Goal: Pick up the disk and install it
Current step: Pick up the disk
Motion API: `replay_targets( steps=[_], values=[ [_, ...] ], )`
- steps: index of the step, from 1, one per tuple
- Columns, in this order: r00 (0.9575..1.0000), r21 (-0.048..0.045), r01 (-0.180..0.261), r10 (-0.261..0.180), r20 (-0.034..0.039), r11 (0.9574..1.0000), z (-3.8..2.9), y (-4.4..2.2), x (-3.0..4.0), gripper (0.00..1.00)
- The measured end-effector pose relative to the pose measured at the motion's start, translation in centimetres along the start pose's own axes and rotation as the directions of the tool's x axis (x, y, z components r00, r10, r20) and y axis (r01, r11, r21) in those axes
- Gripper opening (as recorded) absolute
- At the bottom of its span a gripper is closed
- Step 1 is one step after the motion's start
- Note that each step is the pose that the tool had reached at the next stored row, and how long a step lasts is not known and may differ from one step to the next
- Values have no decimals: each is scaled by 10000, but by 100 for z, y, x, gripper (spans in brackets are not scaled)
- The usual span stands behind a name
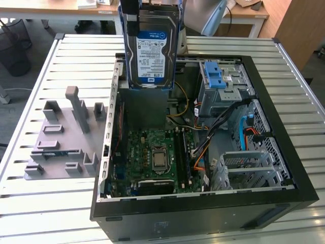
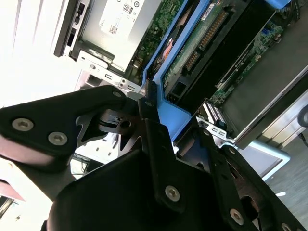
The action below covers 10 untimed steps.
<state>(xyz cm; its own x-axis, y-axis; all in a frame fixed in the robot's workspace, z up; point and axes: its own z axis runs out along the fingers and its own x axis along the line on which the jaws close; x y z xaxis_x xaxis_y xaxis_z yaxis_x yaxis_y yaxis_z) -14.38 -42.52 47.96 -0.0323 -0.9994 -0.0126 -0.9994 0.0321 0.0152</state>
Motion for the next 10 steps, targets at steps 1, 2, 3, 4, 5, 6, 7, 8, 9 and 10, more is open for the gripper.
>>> replay_targets(
  steps=[1, 2, 3, 4, 5, 6, 7, 8, 9, 10],
  values=[
    [10000, 0, 0, 0, 0, 10000, 0, -13, 2, 36],
    [10000, 0, 0, 0, 0, 10000, 0, -25, 4, 36],
    [10000, 0, 0, 0, 0, 10000, -1, -37, 7, 36],
    [10000, 0, 0, 0, 0, 10000, -1, -51, 9, 36],
    [10000, 0, 0, 0, 0, 10000, -1, -66, 13, 36],
    [10000, -1, 0, 0, 0, 10000, -2, -81, 15, 36],
    [10000, -1, -1, 1, 0, 10000, -1, -97, 17, 36],
    [10000, -2, -1, 1, 0, 10000, -2, -114, 20, 36],
    [10000, -3, -1, 1, 0, 10000, -2, -130, 24, 36],
    [10000, -3, -1, 1, 1, 10000, -2, -145, 28, 36]
  ],
)
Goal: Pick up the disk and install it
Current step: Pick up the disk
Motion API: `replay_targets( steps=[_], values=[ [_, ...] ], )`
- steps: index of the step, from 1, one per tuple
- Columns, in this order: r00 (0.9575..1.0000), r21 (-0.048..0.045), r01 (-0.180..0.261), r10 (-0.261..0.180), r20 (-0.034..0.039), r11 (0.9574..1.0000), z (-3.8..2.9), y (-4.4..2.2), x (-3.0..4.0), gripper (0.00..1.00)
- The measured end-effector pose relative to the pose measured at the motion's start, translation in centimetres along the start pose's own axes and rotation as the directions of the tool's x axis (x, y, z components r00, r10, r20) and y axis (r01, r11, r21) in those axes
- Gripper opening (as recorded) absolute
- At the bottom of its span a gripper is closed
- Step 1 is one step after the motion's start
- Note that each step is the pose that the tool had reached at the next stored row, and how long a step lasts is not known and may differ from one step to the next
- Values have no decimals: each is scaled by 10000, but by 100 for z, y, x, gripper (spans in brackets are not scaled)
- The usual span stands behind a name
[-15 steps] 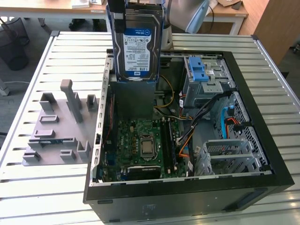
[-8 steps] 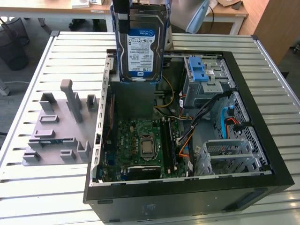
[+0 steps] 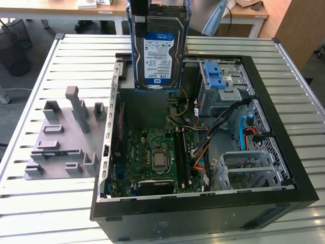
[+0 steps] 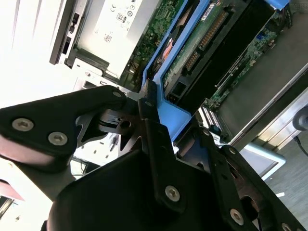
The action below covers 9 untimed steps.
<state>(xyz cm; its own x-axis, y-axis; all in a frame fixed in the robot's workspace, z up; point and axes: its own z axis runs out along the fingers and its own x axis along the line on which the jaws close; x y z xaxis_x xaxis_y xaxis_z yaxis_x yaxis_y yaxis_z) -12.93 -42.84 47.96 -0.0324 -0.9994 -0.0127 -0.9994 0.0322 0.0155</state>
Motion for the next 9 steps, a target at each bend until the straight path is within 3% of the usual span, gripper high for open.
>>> replay_targets(
  steps=[9],
  values=[
    [10000, -6, -5, 5, -1, 10000, -3, -139, 41, 36]
  ],
)
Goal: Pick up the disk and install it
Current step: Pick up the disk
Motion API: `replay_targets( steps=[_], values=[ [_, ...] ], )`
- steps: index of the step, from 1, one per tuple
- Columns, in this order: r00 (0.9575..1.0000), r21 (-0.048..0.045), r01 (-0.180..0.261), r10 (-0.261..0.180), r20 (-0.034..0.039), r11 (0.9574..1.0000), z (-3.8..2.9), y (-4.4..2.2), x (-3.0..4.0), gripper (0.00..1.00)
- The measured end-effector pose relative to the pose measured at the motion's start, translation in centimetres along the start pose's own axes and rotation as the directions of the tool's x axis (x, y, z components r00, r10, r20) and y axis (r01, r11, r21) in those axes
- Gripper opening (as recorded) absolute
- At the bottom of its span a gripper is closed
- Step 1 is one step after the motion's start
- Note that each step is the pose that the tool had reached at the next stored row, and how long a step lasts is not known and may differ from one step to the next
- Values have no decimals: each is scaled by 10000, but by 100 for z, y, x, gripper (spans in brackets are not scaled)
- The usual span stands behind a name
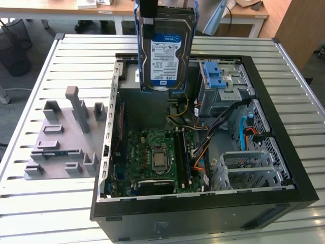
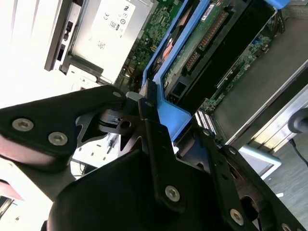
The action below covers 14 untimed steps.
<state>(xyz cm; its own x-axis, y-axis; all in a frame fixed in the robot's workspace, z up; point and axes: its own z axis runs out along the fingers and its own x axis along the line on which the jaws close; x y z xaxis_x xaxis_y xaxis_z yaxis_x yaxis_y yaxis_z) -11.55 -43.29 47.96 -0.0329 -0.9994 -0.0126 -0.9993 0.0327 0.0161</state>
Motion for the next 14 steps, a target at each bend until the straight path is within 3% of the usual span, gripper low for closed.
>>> replay_targets(
  steps=[14],
  values=[
    [10000, -9, -26, 26, 1, 10000, -4, -193, 108, 36]
  ],
)
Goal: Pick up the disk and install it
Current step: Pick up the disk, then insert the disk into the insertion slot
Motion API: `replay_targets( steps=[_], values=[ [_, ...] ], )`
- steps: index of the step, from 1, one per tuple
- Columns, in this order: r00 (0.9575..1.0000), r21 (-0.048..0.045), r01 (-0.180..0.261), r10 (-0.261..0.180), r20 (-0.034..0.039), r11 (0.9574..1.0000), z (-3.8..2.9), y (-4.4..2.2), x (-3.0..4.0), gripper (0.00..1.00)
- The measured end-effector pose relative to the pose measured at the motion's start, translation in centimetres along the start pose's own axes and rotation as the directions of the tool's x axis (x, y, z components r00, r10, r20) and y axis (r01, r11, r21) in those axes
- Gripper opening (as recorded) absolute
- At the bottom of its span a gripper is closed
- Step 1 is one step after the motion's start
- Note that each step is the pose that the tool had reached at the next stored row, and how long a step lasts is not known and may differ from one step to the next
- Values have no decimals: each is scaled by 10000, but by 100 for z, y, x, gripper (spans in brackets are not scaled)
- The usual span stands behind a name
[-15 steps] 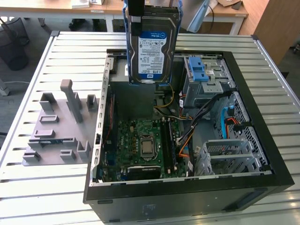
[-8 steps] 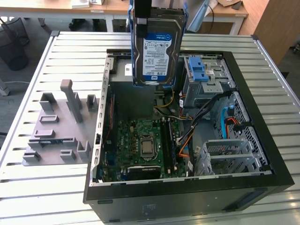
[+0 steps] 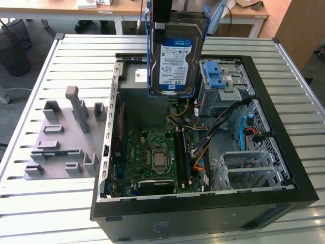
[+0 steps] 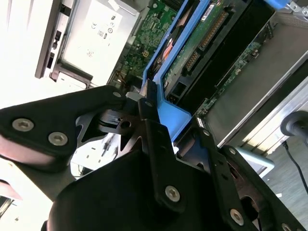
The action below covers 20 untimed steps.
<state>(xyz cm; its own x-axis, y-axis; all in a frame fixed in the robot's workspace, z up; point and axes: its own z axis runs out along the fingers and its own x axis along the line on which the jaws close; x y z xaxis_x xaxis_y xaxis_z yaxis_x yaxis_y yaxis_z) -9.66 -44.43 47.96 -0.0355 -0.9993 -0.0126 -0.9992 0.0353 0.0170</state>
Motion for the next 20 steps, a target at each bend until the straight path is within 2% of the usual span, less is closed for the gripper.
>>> replay_targets(
  steps=[11, 20],
  values=[
    [10000, -3, -42, 42, 0, 10000, -3, -114, 89, 36],
    [10000, -3, -42, 42, 0, 10000, -3, -122, 89, 36]
  ],
)
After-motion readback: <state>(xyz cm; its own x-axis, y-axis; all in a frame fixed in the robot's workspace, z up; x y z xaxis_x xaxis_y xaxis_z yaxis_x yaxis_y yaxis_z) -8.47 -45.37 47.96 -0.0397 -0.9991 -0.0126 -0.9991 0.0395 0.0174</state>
